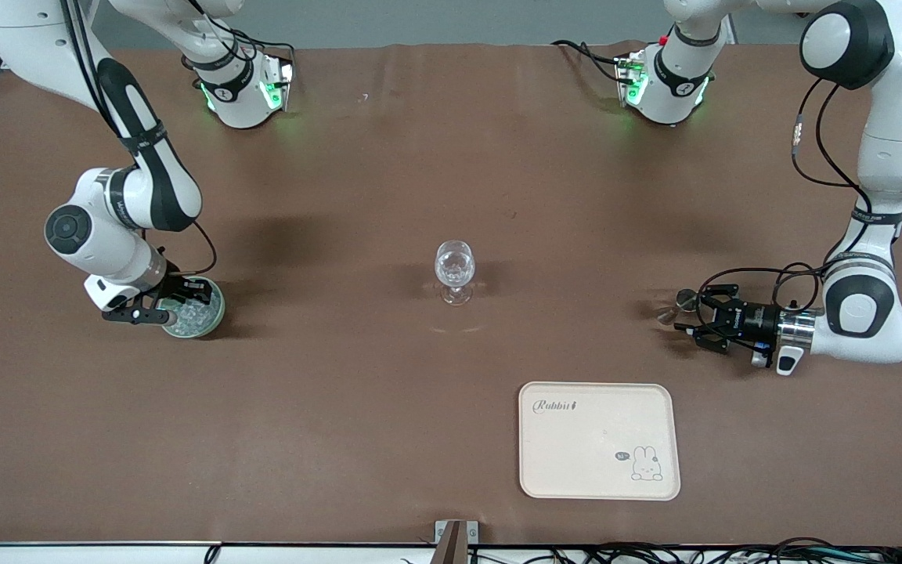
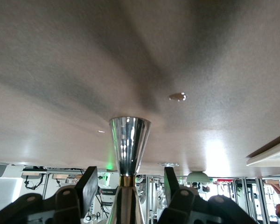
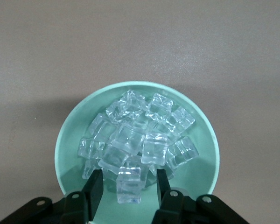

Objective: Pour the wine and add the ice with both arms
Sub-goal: 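Lift the jigger with the left gripper and carry it toward the wine glass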

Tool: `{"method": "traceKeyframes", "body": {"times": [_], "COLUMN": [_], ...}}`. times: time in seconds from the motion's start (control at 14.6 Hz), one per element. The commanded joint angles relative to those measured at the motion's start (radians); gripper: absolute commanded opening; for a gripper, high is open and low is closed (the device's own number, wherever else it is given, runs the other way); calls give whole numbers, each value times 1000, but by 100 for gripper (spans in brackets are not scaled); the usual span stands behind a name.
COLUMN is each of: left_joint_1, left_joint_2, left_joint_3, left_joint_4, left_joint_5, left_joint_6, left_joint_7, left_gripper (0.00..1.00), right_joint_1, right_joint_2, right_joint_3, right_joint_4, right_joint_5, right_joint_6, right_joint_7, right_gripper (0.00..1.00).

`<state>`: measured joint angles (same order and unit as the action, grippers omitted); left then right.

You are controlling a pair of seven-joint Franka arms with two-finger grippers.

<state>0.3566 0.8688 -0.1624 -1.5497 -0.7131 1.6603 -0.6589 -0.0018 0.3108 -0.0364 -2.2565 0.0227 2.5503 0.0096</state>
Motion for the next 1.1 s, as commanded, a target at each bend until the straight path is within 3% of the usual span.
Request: {"method": "traceKeyframes", "body": {"times": [0.0, 0.27, 0.55, 0.68, 1.03], "left_joint_1": [-2, -8, -16, -16, -15], "left_joint_2": [-2, -1, 1, 1, -1], "left_joint_3": [0, 0, 0, 0, 0], "left_joint_4": [-4, -6, -6, -6, -6], "left_joint_5": [-17, -17, -17, -17, -17], "left_joint_6": [-13, -13, -14, -14, -14], "left_joint_7": [16, 16, 18, 31, 51], "left_gripper": [58, 50, 50, 47, 18], "right_joint_1": [3, 3, 3, 3, 3], "right_joint_2": [-13, -10, -4, -2, 4], "right_joint_3": [0, 0, 0, 0, 0], "right_joint_4": [-11, -6, -5, -5, -6], "right_joint_5": [2, 0, 0, 0, 0], "right_joint_6": [5, 10, 18, 21, 25], "right_joint_7": [-7, -8, -10, -10, -11], "right_gripper": [54, 54, 51, 44, 42]}}
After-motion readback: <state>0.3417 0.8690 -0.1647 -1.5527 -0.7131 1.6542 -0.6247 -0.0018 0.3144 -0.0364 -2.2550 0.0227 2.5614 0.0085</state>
